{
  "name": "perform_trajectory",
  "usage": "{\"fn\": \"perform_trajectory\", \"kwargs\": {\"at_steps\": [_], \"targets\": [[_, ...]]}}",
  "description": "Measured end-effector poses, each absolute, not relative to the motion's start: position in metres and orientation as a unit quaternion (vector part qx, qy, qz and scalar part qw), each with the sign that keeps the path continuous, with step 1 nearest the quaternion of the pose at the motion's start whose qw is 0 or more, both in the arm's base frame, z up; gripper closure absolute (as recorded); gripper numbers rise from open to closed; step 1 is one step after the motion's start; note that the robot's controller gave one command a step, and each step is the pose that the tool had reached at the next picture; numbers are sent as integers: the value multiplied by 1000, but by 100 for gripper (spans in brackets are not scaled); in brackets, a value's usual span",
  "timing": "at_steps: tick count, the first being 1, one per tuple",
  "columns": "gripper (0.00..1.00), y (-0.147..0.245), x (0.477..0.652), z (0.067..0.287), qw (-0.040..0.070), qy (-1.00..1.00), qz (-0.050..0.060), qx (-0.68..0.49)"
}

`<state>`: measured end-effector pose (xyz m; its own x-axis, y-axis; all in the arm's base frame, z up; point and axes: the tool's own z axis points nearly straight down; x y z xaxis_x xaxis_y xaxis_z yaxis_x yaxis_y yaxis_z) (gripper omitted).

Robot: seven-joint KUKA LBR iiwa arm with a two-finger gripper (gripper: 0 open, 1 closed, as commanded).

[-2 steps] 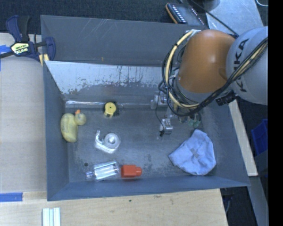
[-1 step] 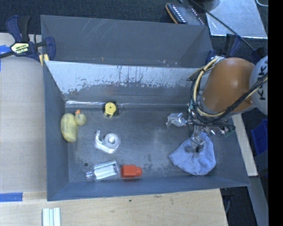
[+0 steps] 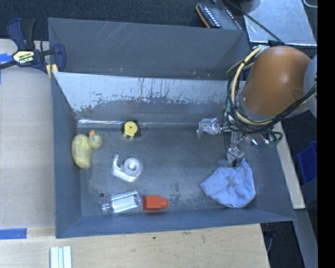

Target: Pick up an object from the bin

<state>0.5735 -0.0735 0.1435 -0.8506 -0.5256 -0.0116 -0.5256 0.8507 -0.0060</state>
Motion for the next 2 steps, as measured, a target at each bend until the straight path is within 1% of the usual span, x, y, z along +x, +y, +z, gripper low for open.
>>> {"fn": "perform_trajectory", "kwargs": {"at_steps": [1,2], "targets": [[0,-143,493,99,-2,874,1,-486],[0,-133,578,72,11,879,0,-477]]}}
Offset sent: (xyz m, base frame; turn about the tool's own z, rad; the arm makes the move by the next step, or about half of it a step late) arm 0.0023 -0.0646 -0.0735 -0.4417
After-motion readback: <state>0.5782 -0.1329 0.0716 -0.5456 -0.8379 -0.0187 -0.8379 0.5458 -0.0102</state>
